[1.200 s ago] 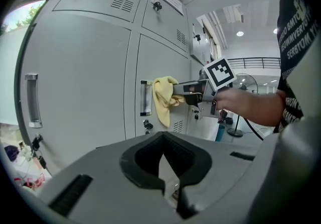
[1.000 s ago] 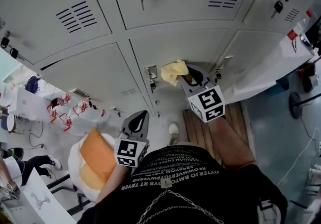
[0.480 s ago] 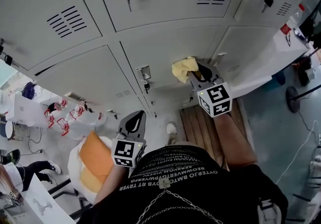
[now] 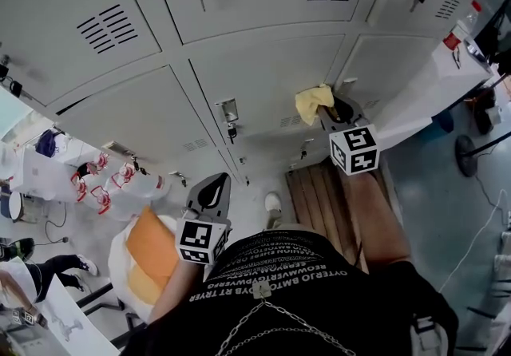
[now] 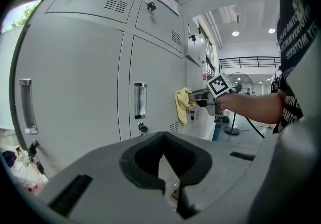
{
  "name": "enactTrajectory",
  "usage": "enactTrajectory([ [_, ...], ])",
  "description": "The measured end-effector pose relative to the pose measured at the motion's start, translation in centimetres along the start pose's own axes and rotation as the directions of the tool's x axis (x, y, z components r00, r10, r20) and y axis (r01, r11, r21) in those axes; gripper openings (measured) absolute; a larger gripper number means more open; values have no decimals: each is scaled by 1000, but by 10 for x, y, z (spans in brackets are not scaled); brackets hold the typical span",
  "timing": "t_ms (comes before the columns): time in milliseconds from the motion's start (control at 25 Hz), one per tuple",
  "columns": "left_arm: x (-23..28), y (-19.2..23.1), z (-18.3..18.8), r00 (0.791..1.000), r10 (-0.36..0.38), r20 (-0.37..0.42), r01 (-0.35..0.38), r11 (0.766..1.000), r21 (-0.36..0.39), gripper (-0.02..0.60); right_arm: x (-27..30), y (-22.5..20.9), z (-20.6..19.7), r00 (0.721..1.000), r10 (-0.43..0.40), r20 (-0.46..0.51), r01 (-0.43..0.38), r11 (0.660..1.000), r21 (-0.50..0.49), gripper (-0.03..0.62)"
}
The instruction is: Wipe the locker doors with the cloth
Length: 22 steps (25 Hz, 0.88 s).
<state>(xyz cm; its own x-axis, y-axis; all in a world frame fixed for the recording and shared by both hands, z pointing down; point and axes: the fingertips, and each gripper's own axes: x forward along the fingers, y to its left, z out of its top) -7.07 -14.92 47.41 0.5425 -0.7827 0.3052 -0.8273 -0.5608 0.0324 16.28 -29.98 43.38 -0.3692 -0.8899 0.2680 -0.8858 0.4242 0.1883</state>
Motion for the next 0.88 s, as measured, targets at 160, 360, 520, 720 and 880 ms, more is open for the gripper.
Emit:
enactTrajectory([
  [160, -1, 0, -4, 1000, 9, -5, -9, 1000, -1, 3, -10, -5, -4, 1000, -16, 4, 15, 1000, 21, 97],
  [360, 1, 8, -7, 999, 33, -5, -33, 999, -19, 3, -15, 27, -8, 995, 94, 40, -96, 995, 28, 98],
  [520, 6, 9, -4, 999, 39, 3, -39, 999, -20, 3, -5, 77, -18, 976, 214, 27, -214, 977, -7, 98],
  [720, 8, 15, -3, 998, 68, 6, -68, 997, -32, 3, 14, 131, -28, 940, 341, -5, -341, 938, -64, 98],
  [880, 5, 22, -5, 994, 105, -3, -105, 993, -51, 3, 27, 163, -34, 907, 419, -31, -420, 902, -96, 98],
])
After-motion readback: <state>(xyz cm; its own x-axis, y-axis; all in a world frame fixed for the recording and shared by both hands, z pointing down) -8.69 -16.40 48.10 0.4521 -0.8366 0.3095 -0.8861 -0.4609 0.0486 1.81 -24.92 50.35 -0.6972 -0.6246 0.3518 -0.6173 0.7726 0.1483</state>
